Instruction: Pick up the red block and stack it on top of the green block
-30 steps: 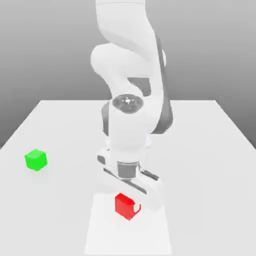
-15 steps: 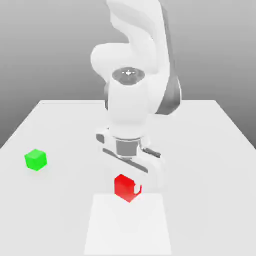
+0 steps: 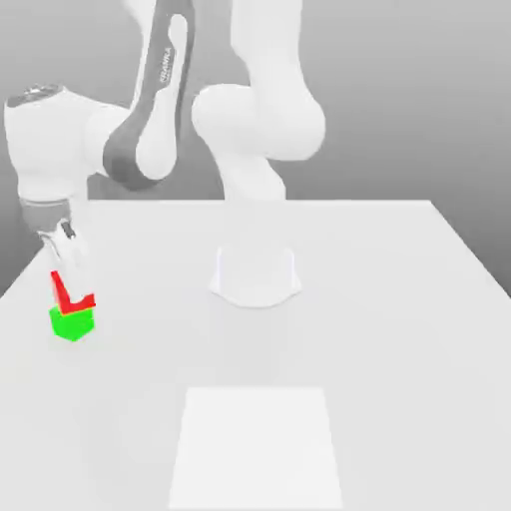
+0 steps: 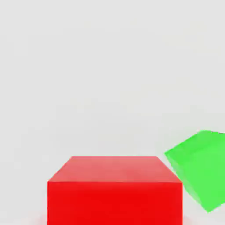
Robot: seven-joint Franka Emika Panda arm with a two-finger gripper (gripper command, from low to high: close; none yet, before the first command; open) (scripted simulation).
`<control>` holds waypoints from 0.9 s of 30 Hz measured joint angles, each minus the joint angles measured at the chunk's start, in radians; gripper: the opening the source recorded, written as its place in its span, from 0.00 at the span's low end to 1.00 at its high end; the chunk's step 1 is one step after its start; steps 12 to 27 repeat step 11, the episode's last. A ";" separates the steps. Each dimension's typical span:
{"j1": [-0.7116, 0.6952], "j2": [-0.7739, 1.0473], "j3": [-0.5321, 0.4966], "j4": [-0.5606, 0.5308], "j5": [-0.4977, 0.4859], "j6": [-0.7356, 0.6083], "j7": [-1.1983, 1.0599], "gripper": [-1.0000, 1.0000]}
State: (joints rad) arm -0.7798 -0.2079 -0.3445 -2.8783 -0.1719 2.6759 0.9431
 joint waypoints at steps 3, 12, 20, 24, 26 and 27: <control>-0.021 0.053 -0.048 -0.001 0.021 0.056 -0.059 0.00; 0.000 0.255 -0.015 0.005 0.251 0.241 -0.225 1.00; 0.000 0.255 -0.015 0.005 0.251 0.241 -0.225 1.00; 0.000 0.255 -0.015 0.005 0.251 0.241 -0.225 1.00; 0.000 0.255 -0.015 0.005 0.251 0.241 -0.225 1.00; 0.000 0.255 -0.015 0.005 0.251 0.241 -0.225 1.00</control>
